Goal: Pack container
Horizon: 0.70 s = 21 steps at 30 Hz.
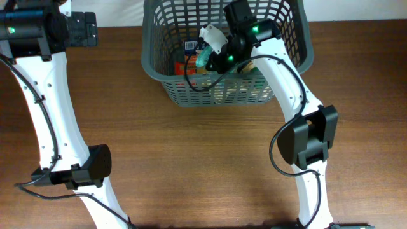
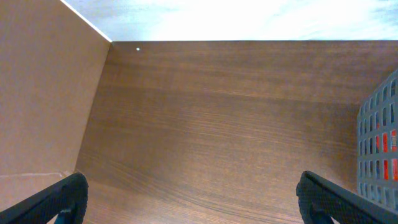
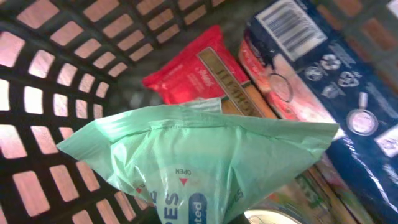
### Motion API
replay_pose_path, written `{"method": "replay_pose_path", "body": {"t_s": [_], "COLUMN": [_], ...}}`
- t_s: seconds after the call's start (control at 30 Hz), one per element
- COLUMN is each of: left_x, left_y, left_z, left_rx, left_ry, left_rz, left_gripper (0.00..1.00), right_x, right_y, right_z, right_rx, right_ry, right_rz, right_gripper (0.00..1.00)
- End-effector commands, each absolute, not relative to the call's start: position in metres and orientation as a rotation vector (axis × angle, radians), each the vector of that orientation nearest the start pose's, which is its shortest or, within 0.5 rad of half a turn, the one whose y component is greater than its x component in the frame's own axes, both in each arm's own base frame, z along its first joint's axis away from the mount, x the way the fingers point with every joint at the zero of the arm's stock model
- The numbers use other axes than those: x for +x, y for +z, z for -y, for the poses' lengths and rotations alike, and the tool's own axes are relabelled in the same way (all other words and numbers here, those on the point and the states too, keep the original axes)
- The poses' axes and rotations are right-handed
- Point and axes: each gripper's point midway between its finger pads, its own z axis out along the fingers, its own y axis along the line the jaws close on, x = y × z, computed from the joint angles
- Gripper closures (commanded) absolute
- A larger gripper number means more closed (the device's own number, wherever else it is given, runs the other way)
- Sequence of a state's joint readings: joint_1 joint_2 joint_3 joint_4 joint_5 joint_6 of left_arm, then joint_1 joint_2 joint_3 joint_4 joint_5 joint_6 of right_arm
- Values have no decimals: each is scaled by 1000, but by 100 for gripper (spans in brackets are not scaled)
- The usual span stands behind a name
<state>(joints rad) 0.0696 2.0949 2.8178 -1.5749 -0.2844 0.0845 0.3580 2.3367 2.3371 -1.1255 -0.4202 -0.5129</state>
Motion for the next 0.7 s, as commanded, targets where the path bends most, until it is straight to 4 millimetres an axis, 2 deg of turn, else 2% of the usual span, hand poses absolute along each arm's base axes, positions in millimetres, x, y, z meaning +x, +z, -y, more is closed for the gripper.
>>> {"method": "replay_pose_path", "body": {"t_s": [0.0,0.03,0.1,0.13,0.2,0.3,0.4,0.5,0.57,0.67], "left_x": [445,445,445,445,445,445,445,445,445,445], "left_y": [374,374,374,374,374,374,374,374,374,374], "left_z": [-79,-79,-79,-79,-79,-79,-79,-79,-79,-79], "left_rx": [-133,-133,-133,-133,-133,-133,-133,-133,-133,-133], "left_ry": [398,398,398,398,398,399,398,398,399,399], "left_rz": [-2404,-2404,-2404,-2404,-2404,-2404,-2404,-2404,-2404,-2404], "left_gripper": [1,1,1,1,1,1,1,1,1,1], "right_x": [480,480,477,476,475,478,486,492,487,464], "right_y": [154,154,152,152,155,184,231,301,344,406], "right_z": [-270,-271,-274,-276,-278,-266,-239,-202,-180,-147], "right_rx": [-1257,-1258,-1263,-1269,-1266,-1193,-1074,-848,-729,-636], "right_ry": [599,601,606,607,606,525,370,244,208,171], "right_rz": [-2295,-2295,-2299,-2296,-2296,-2306,-2294,-2238,-2184,-2077], "right_gripper": [92,86,54,44,35,30,29,28,28,27]}}
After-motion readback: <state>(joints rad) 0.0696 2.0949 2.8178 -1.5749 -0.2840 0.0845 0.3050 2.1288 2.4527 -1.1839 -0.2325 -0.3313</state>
